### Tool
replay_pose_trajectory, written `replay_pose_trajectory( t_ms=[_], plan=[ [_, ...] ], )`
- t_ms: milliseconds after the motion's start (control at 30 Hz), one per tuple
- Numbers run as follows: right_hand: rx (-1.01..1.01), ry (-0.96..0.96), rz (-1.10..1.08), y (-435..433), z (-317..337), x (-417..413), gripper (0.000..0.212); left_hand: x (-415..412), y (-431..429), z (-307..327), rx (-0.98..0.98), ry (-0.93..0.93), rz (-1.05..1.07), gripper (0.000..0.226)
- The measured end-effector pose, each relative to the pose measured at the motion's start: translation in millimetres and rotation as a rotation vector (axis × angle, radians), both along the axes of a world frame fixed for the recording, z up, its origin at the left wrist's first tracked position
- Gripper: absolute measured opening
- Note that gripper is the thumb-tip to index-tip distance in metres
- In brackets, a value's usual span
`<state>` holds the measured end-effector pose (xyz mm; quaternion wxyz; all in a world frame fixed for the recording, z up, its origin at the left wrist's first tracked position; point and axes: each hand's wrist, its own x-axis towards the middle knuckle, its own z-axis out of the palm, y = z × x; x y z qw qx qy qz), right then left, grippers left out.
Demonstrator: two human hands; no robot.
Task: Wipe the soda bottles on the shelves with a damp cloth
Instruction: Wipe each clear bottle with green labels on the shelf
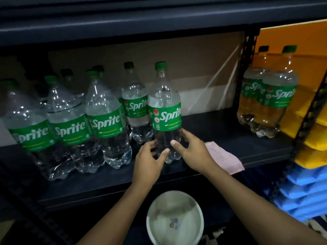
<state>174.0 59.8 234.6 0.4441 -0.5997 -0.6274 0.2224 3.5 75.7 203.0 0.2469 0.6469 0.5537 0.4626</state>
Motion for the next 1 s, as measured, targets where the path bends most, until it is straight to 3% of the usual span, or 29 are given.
replay_pose_trajectory(
  t_ms=[67,200,333,667,1000],
  plan=[
    [-0.034,-0.064,-0.028,2.4,-0.6,-1.2,0.066,0.4,3.6,2.3,-0.007,0.016,0.024,0.048],
    [-0.081,-0.211,-0.090,14.3,-4.6,8.3,0.043,11.9,16.9,6.9,-0.019,0.053,0.028,0.050],
    [-0.106,-0.301,-0.125,32.1,-3.6,24.3,0.041,30.9,31.7,13.4,-0.041,0.061,0.034,0.048],
    [-0.087,-0.170,-0.187,66.8,-9.2,100.5,0.038,113.4,83.2,20.0,-0.091,0.128,0.016,0.047],
    [-0.047,-0.011,-0.309,91.9,-25.1,182.7,0.052,212.9,122.5,29.1,-0.154,0.158,-0.096,0.049]
  ],
)
